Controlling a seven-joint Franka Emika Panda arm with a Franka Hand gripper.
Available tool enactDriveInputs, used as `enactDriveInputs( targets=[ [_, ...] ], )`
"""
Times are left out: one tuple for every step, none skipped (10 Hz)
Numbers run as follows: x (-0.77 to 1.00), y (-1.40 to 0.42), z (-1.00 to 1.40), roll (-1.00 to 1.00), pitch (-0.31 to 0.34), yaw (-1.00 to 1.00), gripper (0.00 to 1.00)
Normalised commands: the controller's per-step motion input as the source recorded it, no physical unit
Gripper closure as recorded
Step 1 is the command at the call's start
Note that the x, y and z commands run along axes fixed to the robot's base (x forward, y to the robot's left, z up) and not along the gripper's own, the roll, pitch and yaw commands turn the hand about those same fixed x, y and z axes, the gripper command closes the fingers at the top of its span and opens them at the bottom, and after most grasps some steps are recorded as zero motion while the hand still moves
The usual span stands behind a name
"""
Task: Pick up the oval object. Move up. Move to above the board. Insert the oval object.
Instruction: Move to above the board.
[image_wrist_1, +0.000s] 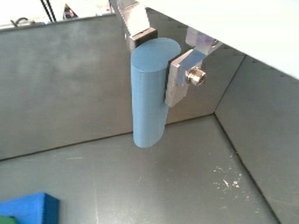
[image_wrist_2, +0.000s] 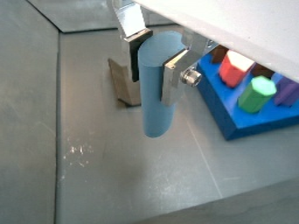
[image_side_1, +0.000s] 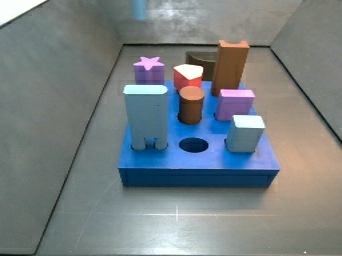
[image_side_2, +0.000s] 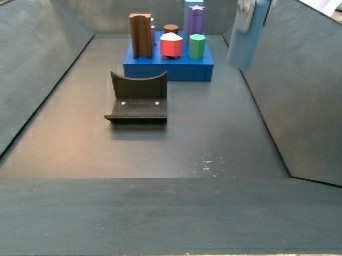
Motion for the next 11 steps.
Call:
enactDriveInputs(
  targets=[
    [0.11, -0.03, 1.00, 0.06, 0.093, 0.03, 1.00],
    [0.09, -0.03, 1.00, 0.07, 0.089, 0.03, 1.00],
    [0.08, -0.03, 1.00, 0.08, 0.084, 0.03, 1.00],
    [0.07, -0.03, 1.00, 0.09, 0.088, 0.03, 1.00],
    [0.06, -0.03, 1.00, 0.10, 0.085, 0.03, 1.00],
    [0.03, -0.02, 0.85, 0.10, 0.086, 0.03, 1.00],
    [0.02, -0.02, 0.75, 0.10, 0.085, 0.03, 1.00],
    [0.01, -0.02, 0.55, 0.09, 0.081, 0.03, 1.00],
    [0.01, -0.01, 0.40, 0.09, 0.083, 0.03, 1.00],
    [0.01, -0.01, 0.19, 0.08, 0.083, 0.03, 1.00],
    [0.23, -1.00, 0.01, 0.10, 0.041, -1.00, 1.00]
  ],
)
